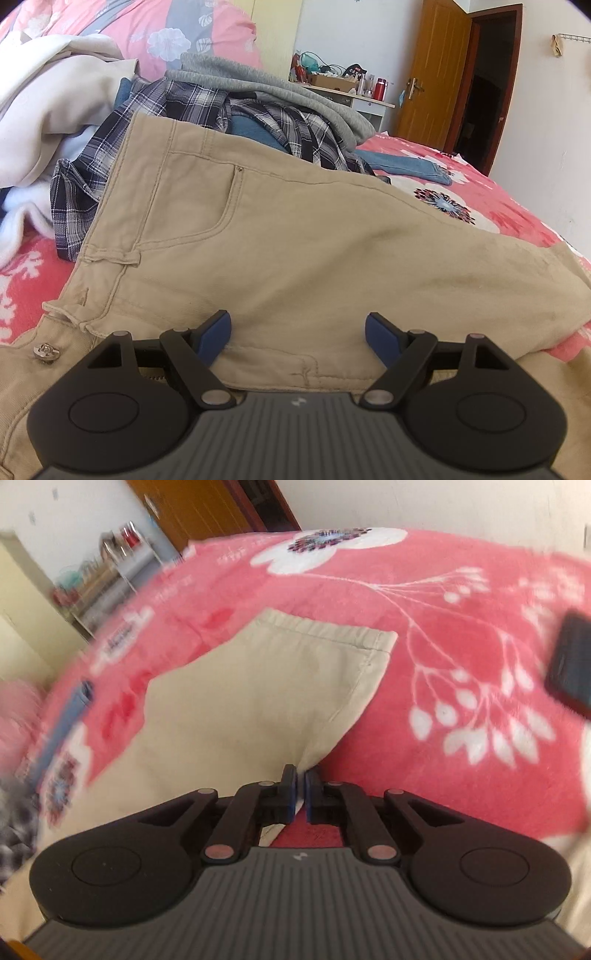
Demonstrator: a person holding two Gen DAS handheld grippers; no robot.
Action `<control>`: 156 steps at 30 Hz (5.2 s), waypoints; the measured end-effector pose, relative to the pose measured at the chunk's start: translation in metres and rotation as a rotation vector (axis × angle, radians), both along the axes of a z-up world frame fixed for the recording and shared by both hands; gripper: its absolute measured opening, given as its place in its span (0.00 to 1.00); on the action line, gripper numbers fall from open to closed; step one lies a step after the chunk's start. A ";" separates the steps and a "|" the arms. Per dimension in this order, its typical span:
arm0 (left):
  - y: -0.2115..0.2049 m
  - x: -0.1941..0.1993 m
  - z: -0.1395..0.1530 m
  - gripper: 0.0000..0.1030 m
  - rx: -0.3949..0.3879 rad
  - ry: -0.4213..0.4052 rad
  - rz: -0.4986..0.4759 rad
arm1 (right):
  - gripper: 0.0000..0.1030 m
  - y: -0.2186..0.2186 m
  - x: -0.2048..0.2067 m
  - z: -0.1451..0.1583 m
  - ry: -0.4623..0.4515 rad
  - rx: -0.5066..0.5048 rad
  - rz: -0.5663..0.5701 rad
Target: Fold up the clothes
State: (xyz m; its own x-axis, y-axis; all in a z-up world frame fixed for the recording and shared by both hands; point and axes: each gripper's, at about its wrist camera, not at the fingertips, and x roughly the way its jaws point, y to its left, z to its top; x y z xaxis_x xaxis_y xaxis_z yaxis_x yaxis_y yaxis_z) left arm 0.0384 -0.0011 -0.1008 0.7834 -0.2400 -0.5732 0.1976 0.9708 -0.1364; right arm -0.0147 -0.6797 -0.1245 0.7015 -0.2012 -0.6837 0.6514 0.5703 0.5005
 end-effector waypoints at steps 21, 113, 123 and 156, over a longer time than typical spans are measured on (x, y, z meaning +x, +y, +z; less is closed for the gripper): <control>-0.006 -0.001 -0.002 0.80 0.037 -0.006 -0.002 | 0.03 -0.032 0.015 0.034 -0.058 -0.176 -0.173; 0.109 -0.227 -0.002 0.76 -0.462 0.284 0.252 | 0.05 0.137 -0.275 -0.103 -0.703 0.642 -0.107; 0.118 -0.216 -0.019 0.71 -0.545 0.267 0.272 | 0.05 0.122 -0.268 -0.085 -0.707 0.629 -0.093; 0.140 -0.212 0.000 0.37 -0.747 0.070 0.185 | 0.09 0.127 -0.292 -0.092 -0.684 0.612 -0.075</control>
State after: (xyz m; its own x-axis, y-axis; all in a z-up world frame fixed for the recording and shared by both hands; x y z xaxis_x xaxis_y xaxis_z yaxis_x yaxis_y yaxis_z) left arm -0.1734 0.1387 -0.1005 0.8165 -0.4512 -0.3602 0.0077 0.6324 -0.7746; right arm -0.3064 -0.5523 -0.2165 0.9919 -0.0030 -0.1268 0.1268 0.0474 0.9908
